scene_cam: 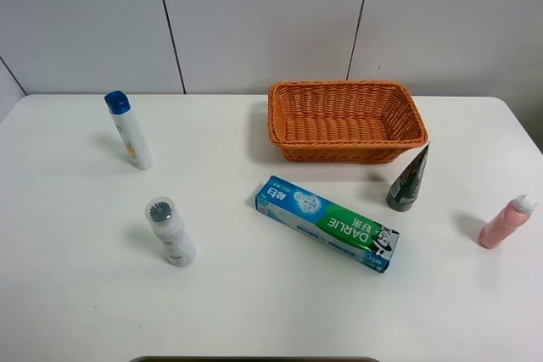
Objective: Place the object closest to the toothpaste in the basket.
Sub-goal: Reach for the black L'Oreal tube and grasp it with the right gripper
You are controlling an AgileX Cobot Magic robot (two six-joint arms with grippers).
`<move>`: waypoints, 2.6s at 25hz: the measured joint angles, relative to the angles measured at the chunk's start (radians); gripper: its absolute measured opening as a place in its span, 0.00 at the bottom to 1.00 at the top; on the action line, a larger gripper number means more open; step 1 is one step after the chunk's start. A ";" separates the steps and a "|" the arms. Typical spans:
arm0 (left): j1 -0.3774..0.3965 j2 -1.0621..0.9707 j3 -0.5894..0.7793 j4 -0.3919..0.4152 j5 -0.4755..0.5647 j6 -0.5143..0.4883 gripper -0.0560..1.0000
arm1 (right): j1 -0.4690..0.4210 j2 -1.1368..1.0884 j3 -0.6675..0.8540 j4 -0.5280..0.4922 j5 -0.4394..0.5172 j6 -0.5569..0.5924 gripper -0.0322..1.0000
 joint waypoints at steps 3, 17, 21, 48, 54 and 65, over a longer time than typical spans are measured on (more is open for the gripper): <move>0.000 0.000 0.000 0.000 0.000 0.000 0.94 | 0.000 0.099 -0.036 0.005 -0.031 0.033 0.99; 0.000 0.000 0.000 0.000 0.000 0.000 0.94 | 0.034 0.548 -0.192 0.028 -0.046 0.152 0.99; 0.000 0.000 0.000 0.000 0.000 0.000 0.94 | 0.064 0.620 -0.192 0.028 -0.050 0.190 0.99; 0.000 0.000 0.000 0.000 0.000 0.000 0.94 | 0.131 1.038 -0.194 -0.010 -0.183 0.335 0.99; 0.000 0.000 0.000 0.000 0.000 0.000 0.94 | 0.131 1.090 -0.194 -0.033 -0.196 0.335 0.99; 0.000 0.000 0.000 0.001 0.000 0.000 0.94 | 0.131 1.169 -0.194 -0.037 -0.260 0.335 0.99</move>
